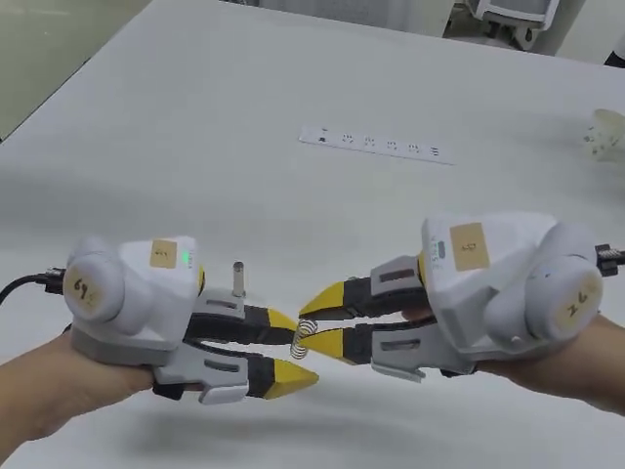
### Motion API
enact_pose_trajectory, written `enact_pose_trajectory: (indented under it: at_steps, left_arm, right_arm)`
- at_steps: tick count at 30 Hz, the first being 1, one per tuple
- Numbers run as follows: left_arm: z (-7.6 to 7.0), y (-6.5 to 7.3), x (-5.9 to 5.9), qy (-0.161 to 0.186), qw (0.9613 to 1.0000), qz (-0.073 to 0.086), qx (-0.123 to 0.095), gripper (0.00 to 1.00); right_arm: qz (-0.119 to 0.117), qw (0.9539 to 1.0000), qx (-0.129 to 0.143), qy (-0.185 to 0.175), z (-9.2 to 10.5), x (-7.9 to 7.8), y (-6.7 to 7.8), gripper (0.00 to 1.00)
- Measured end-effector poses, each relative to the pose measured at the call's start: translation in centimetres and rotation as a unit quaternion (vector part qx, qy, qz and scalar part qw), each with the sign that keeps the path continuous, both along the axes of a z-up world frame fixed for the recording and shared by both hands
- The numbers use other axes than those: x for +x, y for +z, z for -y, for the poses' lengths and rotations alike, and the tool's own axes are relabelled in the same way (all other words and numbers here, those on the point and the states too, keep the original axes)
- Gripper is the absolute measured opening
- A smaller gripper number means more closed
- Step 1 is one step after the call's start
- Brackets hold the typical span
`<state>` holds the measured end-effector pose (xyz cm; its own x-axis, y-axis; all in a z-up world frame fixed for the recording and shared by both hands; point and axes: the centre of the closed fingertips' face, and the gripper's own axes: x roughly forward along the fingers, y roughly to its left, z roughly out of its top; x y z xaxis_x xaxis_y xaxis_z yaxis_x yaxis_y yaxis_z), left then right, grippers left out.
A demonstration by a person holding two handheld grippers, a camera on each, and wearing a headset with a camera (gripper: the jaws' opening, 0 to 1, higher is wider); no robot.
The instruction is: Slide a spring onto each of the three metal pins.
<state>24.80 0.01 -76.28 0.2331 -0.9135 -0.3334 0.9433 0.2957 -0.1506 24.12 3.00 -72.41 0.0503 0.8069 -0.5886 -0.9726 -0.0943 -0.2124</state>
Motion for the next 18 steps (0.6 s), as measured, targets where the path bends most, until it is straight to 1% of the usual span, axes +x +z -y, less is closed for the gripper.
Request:
enact_pose_trajectory:
  at_steps: [11, 16, 18]
  left_arm:
    - [-1.6, 0.1, 0.5, 0.025, 0.9997, 0.004, 0.002, 0.25]
    - [-2.8, 0.2, 0.7, 0.039, 0.9992, 0.005, 0.003, 0.29]
    - [-3.4, 0.2, 0.9, 0.049, 0.9988, 0.006, 0.003, 0.32]
  right_arm:
    - [0.002, 1.0000, 0.002, -0.001, -0.3, 0.4, 0.2, 0.08]
    - [0.004, 1.0000, 0.002, -0.004, -0.4, 0.8, 0.2, 0.08]
    - [0.005, 1.0000, 0.001, -0.005, -0.4, 0.9, 0.1, 0.08]
